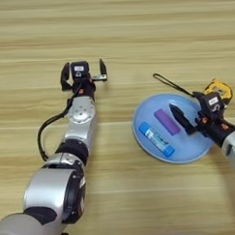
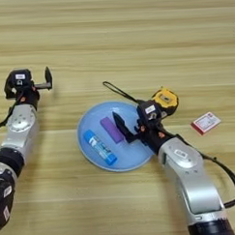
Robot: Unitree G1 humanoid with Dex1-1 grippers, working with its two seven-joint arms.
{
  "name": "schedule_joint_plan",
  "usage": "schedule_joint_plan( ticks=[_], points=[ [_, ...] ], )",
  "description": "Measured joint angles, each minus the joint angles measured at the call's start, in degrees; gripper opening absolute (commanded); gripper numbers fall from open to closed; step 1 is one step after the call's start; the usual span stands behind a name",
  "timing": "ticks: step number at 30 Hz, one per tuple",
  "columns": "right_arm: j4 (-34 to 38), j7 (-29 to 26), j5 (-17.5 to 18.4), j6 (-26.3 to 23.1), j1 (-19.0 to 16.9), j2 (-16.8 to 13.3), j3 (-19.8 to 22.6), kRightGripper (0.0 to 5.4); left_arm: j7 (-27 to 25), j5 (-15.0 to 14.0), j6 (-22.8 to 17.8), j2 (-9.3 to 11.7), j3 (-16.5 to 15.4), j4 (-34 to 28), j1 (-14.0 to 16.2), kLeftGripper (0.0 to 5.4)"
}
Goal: Move the objects on the table
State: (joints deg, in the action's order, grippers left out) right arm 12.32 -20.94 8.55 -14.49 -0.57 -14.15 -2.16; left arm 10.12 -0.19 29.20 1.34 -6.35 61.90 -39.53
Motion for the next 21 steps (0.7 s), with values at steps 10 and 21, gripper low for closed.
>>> schedule_joint_plan(
  ticks=[10, 21],
  points=[
    [-0.01, 0.58, 0.61, 2.79, -0.51, -1.17, 5.1, 5.37, 0.0, 0.0, 0.0, 0.0, -0.01, -0.01, 0.0, 5.4],
    [-6.23, 2.8, 0.89, 6.67, -0.35, -5.64, 14.33, 5.37, 0.01, 0.0, 0.0, -0.02, 0.0, 0.0, 0.0, 5.4]
  ],
)
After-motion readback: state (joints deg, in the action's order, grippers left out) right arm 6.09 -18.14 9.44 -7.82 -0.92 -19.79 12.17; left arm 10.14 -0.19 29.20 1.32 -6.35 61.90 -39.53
